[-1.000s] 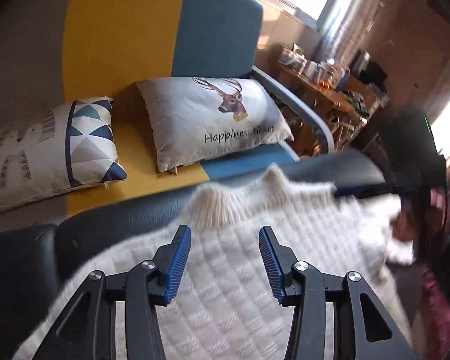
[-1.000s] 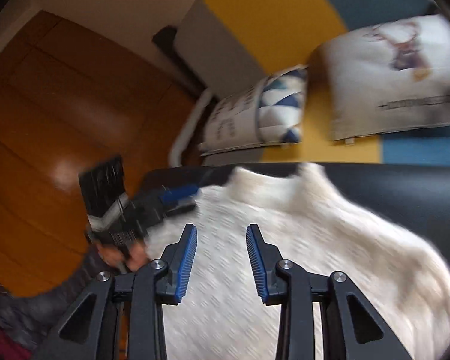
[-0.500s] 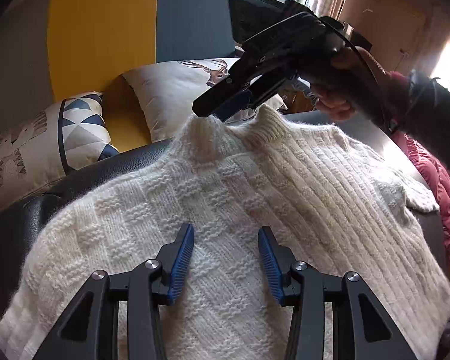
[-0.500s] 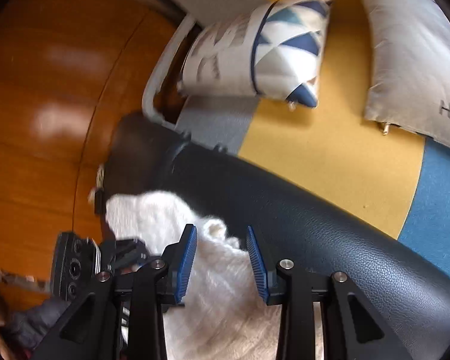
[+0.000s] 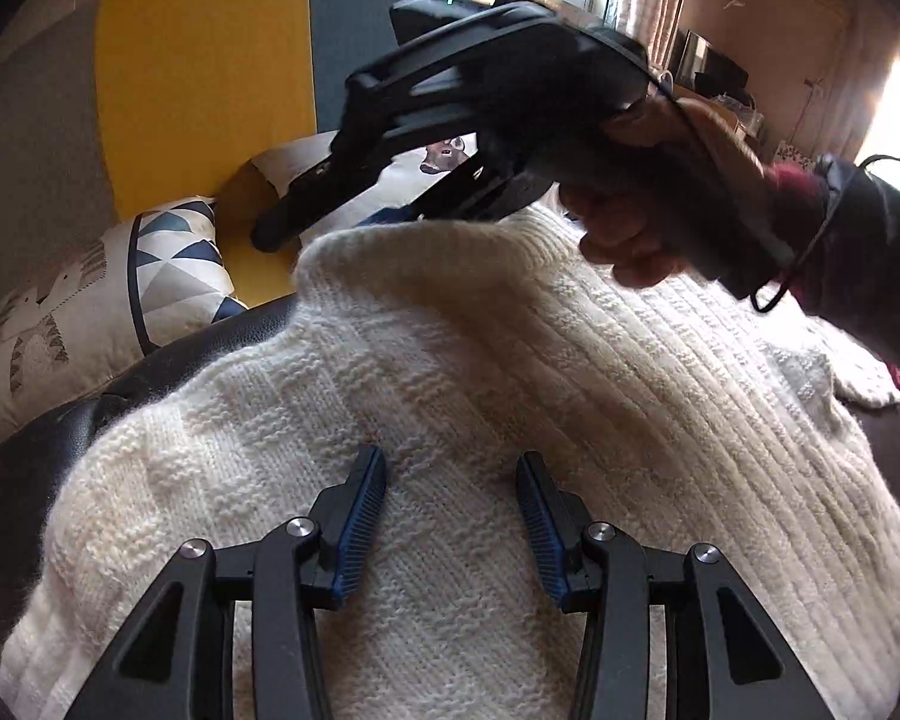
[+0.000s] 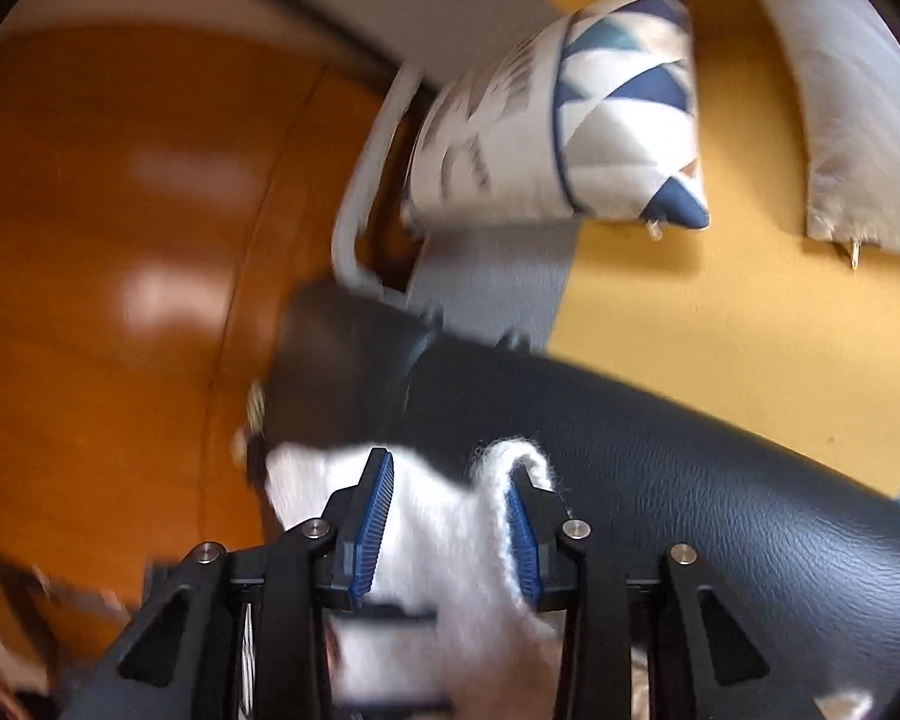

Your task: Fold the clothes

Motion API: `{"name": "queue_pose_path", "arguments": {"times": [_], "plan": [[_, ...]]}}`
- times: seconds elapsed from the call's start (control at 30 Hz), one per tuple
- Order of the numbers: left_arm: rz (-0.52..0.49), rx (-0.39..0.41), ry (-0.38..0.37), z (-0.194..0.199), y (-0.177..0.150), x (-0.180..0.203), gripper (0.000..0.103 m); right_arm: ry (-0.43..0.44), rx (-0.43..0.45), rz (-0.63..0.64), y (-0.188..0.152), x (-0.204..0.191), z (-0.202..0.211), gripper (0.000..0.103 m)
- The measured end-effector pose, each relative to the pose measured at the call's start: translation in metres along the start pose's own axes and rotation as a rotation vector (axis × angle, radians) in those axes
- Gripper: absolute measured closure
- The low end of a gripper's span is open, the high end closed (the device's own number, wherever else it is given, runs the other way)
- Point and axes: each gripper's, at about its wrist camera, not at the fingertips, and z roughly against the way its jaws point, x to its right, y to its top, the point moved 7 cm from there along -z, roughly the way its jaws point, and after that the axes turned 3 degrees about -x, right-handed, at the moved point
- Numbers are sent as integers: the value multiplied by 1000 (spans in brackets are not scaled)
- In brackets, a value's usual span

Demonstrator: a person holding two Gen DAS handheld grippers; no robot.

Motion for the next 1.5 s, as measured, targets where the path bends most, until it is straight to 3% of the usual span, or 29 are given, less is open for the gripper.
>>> {"name": "queue_pose_path", "arguments": {"times": [0.1, 0.3, 0.43, 0.53, 0.63, 0.67, 0.7, 0.77, 0.83, 0.9, 0.97, 1.07, 1.2, 1.4, 1.5], "plan": [[6, -2, -1, 0, 0, -1, 56, -15, 36, -22, 2, 4, 1, 72], [25, -21, -10, 6, 9, -3, 56, -177, -10, 66, -2, -21, 26, 68], [99, -7, -14, 7, 24, -16, 56, -180, 49, 76, -15, -30, 68, 68], [145, -3, 6, 3, 34, -26, 56, -142, 36, 71, -34, -29, 78, 68], [200, -14, 31, -4, 37, -35, 56, -199, 30, -21, -53, 4, 76, 68], [217, -22, 44, -7, 36, -38, 56, -190, 59, -37, -59, 6, 81, 68], [234, -30, 58, -10, 35, -40, 56, -177, 92, -51, -64, 8, 86, 80], [201, -38, 111, -12, 33, -36, 56, -152, 157, -78, -75, 11, 98, 84], [170, -42, 158, -12, 32, -32, 56, -127, 222, -105, -86, 14, 110, 83], [161, -48, 188, -12, 32, -30, 55, -101, 287, -132, -97, 17, 122, 71], [210, -41, 162, -3, 32, -27, 55, -76, 352, -159, -108, 21, 135, 71], [289, -22, 110, 14, 32, -18, 55, -38, 486, -170, -162, 2, 183, 70], [272, 37, 41, 50, 18, 31, 53, -81, 695, -311, -282, 13, 270, 68], [337, 11, -132, 74, -40, 116, 51, -223, 1043, -698, -495, 59, 371, 65], [361, -27, -158, 76, -66, 152, 51, -230, 1223, -871, -581, 76, 396, 65]]}}
